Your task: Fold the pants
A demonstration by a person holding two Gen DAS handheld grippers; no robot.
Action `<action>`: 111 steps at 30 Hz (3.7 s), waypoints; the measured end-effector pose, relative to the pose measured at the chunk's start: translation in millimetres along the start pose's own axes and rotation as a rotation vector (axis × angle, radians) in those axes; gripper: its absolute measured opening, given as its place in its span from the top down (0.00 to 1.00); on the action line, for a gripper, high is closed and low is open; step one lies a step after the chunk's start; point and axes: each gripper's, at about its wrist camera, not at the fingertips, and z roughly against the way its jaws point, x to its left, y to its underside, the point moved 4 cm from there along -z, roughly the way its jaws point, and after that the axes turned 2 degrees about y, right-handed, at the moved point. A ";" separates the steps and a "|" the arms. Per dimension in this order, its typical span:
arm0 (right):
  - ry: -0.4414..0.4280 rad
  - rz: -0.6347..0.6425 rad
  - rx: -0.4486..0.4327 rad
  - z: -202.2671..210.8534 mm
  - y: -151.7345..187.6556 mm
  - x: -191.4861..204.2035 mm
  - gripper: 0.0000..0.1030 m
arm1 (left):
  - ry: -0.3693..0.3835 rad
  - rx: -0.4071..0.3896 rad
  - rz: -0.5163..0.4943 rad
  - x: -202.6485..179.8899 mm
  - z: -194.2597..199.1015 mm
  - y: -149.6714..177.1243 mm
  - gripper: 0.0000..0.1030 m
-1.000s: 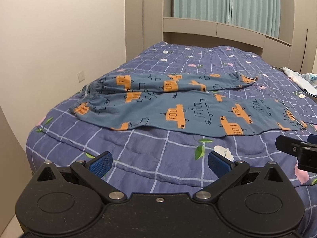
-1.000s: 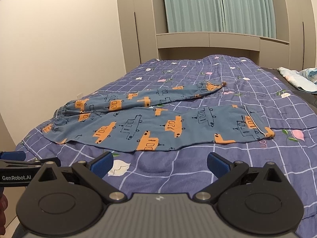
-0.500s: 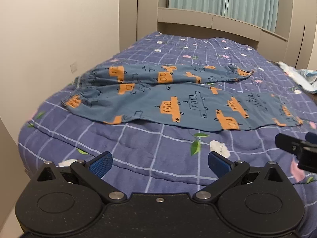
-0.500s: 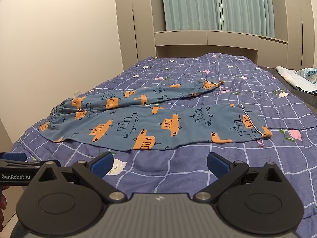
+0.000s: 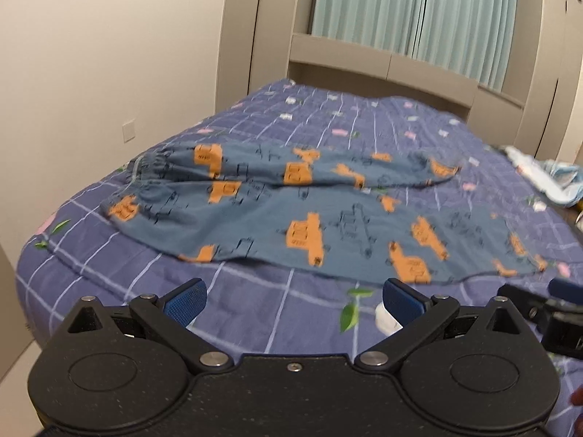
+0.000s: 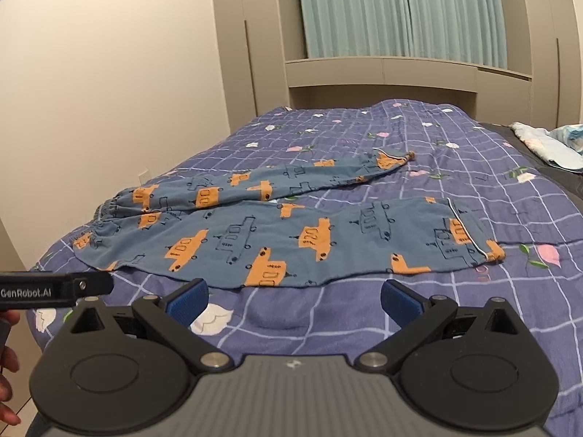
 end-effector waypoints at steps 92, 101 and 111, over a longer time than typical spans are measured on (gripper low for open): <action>-0.489 0.563 0.308 -468.5 -201.9 82.1 0.56 | 0.097 0.331 -0.191 220.5 -346.9 -220.5 0.40; -0.455 0.555 0.243 -439.9 -201.8 87.1 0.96 | 0.103 0.309 -0.170 208.7 -334.4 -222.5 0.98; -0.403 0.610 -0.012 -277.9 -183.2 73.0 0.97 | 0.150 0.036 -0.261 179.7 -202.2 -218.4 0.98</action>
